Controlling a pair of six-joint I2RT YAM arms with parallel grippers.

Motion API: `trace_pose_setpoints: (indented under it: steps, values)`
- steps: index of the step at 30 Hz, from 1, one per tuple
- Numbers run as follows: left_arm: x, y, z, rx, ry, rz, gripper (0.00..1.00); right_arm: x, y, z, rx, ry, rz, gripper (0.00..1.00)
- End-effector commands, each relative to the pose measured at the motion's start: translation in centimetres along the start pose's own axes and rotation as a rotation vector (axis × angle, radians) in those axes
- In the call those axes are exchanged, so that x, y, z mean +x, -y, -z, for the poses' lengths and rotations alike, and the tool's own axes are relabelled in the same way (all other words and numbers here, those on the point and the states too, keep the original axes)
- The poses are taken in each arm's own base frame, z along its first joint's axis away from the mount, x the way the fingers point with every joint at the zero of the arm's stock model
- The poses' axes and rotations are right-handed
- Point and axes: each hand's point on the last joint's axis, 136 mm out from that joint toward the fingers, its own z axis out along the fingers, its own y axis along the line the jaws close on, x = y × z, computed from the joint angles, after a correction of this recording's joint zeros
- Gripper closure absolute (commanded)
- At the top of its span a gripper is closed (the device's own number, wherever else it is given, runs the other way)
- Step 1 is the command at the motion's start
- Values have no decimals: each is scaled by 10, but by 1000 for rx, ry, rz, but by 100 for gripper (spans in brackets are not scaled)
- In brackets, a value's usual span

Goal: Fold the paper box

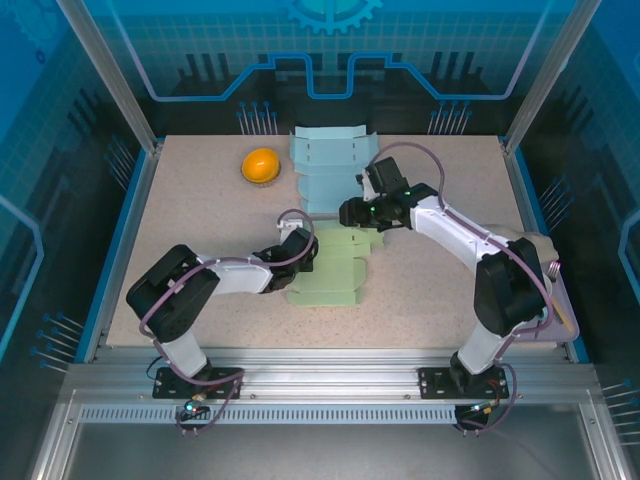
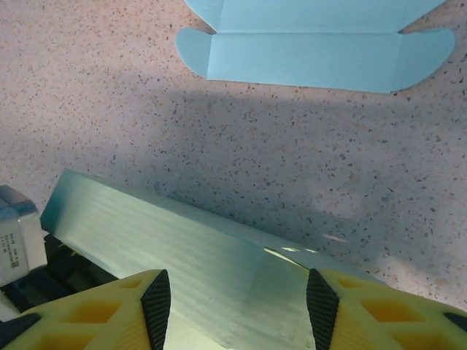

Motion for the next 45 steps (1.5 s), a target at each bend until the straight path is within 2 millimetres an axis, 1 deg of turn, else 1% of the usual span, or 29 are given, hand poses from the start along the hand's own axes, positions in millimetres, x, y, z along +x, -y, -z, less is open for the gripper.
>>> trace_pose_setpoints:
  steps: [1, 7, 11, 14, 19, 21, 25, 30, 32, 33, 35, 36, 37, 39, 41, 45]
  values:
    - [8, 1, 5, -2, -32, -7, 100, 10, 3, -9, -4, -16, -38, 45]
    - [9, 3, 4, 8, -24, 4, 100, 22, 8, -17, -15, -20, -86, 45]
    - [9, 4, 4, 4, -18, 3, 100, 27, 3, -19, -60, -32, -112, 45]
    - [8, 6, 5, 2, -10, 0, 100, 27, -3, -18, -106, -16, -135, 46]
    - [10, 12, 5, 2, -10, -34, 100, 21, -14, -15, -203, -7, -193, 53]
    - [10, 15, 5, 5, -10, -41, 100, 19, -15, -12, -208, 5, -197, 61]
    - [11, 17, 6, 10, -12, -35, 100, 17, -11, -7, -189, 27, -204, 72]
    - [12, 17, 5, 7, -17, -22, 100, 18, -6, -5, -170, 45, -219, 76]
    - [12, 16, 5, 0, -19, -13, 100, 18, -3, -3, -156, 55, -219, 74]
    - [11, 16, 5, -3, -19, -10, 100, 19, 0, -1, -144, 61, -221, 67]
    - [11, 15, 6, -10, -21, -6, 100, 19, 4, 3, -126, 76, -216, 55]
    - [11, 14, 5, -16, -22, -6, 100, 20, 5, 6, -120, 84, -205, 52]
    - [11, 14, 5, -20, -22, -6, 100, 20, 6, 10, -114, 90, -194, 50]
    - [12, 13, 5, -29, -24, -7, 100, 21, 6, 18, -117, 97, -161, 50]
    - [12, 11, 5, -39, -26, -5, 100, 25, 10, 24, -103, 102, -146, 51]
    - [12, 9, 5, -52, -30, -2, 100, 32, 25, 33, -44, 115, -118, 54]
